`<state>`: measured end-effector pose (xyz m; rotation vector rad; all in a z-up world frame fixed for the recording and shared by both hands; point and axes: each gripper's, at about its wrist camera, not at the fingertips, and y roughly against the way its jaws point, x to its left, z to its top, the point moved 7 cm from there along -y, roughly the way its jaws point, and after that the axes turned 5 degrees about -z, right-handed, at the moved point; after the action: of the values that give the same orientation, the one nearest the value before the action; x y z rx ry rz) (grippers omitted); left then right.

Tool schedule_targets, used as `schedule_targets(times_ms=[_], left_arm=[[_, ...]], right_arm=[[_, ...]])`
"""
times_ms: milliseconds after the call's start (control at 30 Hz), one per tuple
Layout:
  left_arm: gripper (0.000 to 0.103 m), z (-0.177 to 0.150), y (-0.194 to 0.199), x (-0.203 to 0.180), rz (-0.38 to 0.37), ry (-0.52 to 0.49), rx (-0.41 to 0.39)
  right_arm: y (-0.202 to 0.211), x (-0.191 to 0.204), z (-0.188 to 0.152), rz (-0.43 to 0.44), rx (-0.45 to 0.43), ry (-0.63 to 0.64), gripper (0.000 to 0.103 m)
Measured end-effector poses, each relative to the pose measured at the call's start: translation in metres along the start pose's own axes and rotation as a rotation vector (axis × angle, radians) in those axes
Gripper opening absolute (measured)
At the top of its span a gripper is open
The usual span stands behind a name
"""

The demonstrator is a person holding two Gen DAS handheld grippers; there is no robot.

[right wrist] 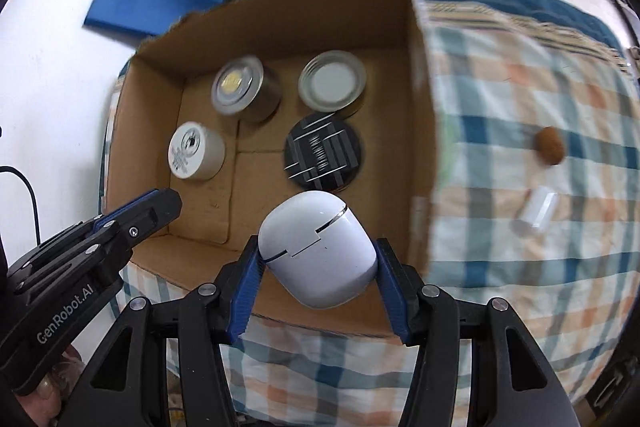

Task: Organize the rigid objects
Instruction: 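Carry the red block and earbud case into the box and lower them, then open both grippers and lift them out of the box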

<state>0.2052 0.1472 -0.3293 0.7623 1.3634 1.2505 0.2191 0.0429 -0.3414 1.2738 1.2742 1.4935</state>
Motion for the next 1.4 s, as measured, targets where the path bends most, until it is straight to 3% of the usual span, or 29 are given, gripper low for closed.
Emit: schedule_targets(times_ms=[267, 600, 933, 1033, 1100, 1400], left_arm=[[0.009, -0.01, -0.041, 0.072, 0.038, 0.114, 0.082], [0.009, -0.009, -0.068, 0.093, 0.08, 0.103, 0.113], [0.009, -0.012, -0.076, 0.094, 0.077, 0.087, 0.136], [0.009, -0.009, -0.07, 0.089, 0.084, 0.076, 0.122], [0.009, -0.007, -0.063, 0.086, 0.094, 0.067, 0.111], [0.01, -0.004, -0.003, 0.055, 0.125, 0.007, 0.019]], right_arm=[[-0.068, 0.044, 0.011, 0.03, 0.072, -0.008, 0.057], [-0.125, 0.058, 0.02, -0.001, 0.124, -0.045, 0.057], [-0.131, 0.07, 0.02, -0.072, 0.129, -0.013, 0.059], [-0.126, 0.071, 0.021, -0.086, 0.115, -0.006, 0.066], [-0.12, 0.071, 0.023, -0.079, 0.107, -0.009, 0.072], [-0.065, 0.068, 0.018, -0.1, 0.021, 0.027, 0.079]])
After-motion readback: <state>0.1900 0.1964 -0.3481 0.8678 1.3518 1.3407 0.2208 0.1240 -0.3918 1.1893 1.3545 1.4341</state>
